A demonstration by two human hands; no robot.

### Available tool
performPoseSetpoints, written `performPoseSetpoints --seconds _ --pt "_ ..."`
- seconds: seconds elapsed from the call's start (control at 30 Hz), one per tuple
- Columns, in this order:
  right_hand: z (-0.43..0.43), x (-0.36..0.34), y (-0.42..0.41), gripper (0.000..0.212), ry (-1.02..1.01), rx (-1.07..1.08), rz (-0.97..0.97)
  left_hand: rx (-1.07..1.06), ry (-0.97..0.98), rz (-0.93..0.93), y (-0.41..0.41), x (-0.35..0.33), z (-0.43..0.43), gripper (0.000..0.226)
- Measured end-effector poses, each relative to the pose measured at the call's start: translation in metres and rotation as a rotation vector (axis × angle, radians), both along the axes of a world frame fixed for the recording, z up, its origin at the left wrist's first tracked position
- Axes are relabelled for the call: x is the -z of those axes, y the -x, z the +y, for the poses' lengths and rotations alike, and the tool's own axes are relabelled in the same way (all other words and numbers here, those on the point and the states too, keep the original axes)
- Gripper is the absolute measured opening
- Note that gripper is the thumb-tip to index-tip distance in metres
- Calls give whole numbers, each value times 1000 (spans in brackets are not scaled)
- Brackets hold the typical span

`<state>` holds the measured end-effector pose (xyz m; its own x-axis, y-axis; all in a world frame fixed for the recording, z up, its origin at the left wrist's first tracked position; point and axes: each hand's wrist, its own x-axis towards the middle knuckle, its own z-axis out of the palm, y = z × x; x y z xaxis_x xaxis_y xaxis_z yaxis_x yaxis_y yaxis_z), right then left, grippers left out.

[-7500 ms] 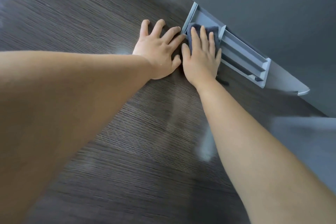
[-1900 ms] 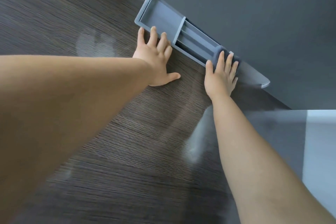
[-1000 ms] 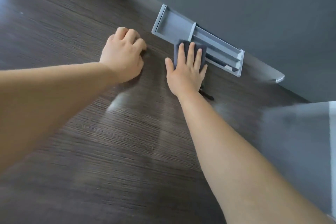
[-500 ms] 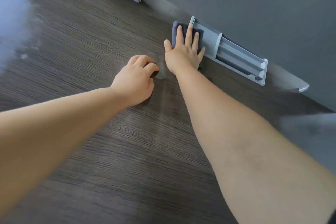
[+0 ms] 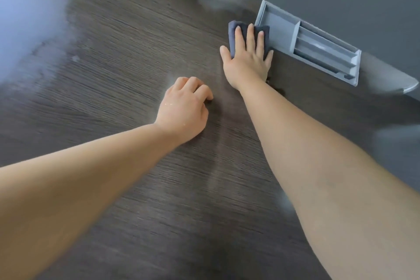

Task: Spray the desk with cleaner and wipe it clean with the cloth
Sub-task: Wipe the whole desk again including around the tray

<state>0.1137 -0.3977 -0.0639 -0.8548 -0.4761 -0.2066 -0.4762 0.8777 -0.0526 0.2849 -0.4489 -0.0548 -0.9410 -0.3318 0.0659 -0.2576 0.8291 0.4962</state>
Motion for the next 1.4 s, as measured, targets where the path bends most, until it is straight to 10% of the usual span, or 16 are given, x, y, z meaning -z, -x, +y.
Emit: performPoseSetpoints --seconds 0.47,0.83,1.1,1.3,1.4 --pt "146 1 -169 59 67 -250 -22 -174 16 -124 -100 -10 104 39" --pt "404 -1 -182 59 -17 156 16 128 25 -69 -143 -5 281 23" --pt "484 -2 -226 59 -10 671 12 345 125 -361 -154 -15 325 47" --pt "451 4 -275 63 48 -4 12 397 162 -426 -150 -17 336 53" --pt "495 5 -255 61 17 32 22 423 179 -485 -148 -20 339 55"
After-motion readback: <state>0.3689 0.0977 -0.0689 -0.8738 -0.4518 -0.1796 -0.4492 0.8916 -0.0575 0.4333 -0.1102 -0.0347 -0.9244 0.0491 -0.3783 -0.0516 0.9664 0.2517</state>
